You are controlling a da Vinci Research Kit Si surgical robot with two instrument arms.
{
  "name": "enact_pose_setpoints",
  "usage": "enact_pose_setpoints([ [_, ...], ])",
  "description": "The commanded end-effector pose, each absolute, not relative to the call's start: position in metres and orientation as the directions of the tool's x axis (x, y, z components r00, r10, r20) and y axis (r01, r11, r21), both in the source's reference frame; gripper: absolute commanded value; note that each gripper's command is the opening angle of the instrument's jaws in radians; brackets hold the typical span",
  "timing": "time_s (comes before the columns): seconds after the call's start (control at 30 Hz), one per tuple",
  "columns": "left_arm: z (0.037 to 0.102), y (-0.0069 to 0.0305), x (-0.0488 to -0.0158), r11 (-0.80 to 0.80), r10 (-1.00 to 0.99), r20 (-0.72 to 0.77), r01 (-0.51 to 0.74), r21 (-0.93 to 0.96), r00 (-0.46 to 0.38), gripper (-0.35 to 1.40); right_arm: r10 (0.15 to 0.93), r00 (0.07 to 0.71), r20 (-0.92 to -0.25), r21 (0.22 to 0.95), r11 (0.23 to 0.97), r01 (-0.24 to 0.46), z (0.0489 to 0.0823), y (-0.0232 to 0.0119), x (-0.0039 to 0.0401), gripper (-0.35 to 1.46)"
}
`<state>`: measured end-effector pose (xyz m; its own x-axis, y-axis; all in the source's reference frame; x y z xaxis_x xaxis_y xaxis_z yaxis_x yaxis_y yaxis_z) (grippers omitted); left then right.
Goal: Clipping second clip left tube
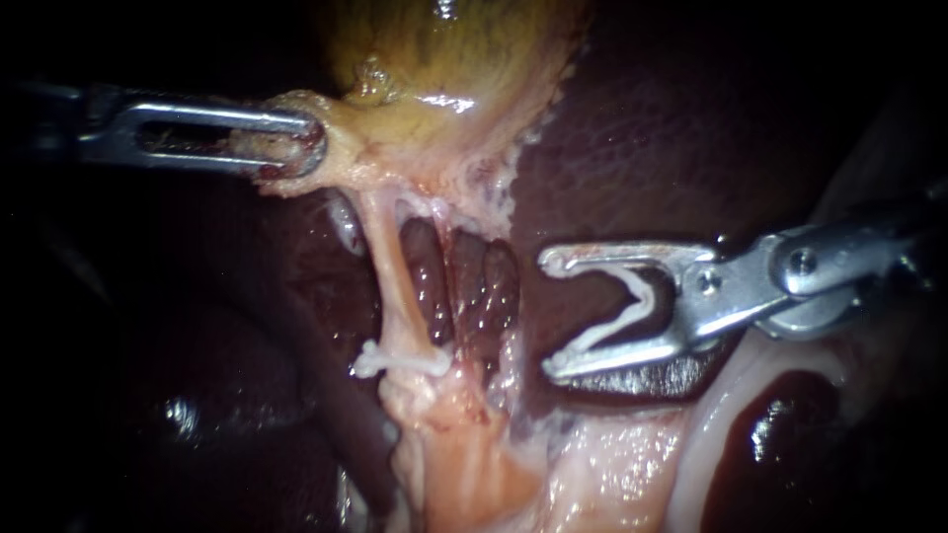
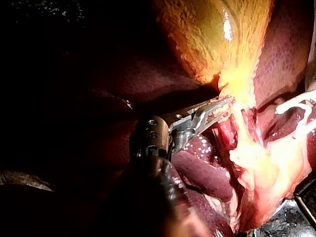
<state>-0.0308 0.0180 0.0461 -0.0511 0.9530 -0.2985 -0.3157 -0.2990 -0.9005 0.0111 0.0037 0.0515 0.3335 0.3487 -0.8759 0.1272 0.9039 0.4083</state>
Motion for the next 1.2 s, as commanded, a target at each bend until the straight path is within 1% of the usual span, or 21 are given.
enact_pose_setpoints([
  [0.03, 0.0462, 0.0180, -0.0308, -0.300, 0.953, -0.299, -0.317, -0.900, -0.052, -0.35, 0.364, 0.335, -0.869, 0.423, 0.898, 0.122, 0.0517, 0.0034, 0.0118, 0.50],
  [0.17, 0.0462, 0.0178, -0.0309, -0.301, 0.952, -0.300, -0.318, -0.899, -0.052, -0.35, 0.416, 0.344, -0.842, 0.477, 0.872, 0.113, 0.0524, 0.0025, 0.0146, 0.50],
  [0.3, 0.0461, 0.0177, -0.0309, -0.300, 0.952, -0.300, -0.319, -0.899, -0.051, -0.35, 0.449, 0.349, -0.823, 0.512, 0.852, 0.111, 0.0536, 0.0014, 0.0164, 0.50],
  [0.53, 0.0459, 0.0176, -0.0313, -0.300, 0.952, -0.301, -0.323, -0.897, -0.047, -0.35, 0.482, 0.355, -0.801, 0.545, 0.832, 0.100, 0.0558, 0.0009, 0.0186, 0.50],
  [0.83, 0.0458, 0.0175, -0.0313, -0.300, 0.952, -0.301, -0.324, -0.897, -0.047, -0.35, 0.503, 0.365, -0.783, 0.564, 0.823, 0.076, 0.0605, 0.0016, 0.0185, 0.50],
  [0.93, 0.0458, 0.0175, -0.0313, -0.300, 0.952, -0.301, -0.324, -0.897, -0.047, -0.35, 0.507, 0.366, -0.780, 0.567, 0.820, 0.074, 0.0614, 0.0019, 0.0187, 0.50],
  [1.2, 0.0459, 0.0173, -0.0317, -0.300, 0.952, -0.301, -0.322, -0.898, -0.049, -0.35, 0.519, 0.366, -0.773, 0.586, 0.804, 0.100, 0.0615, 0.0020, 0.0221, 0.50],
])
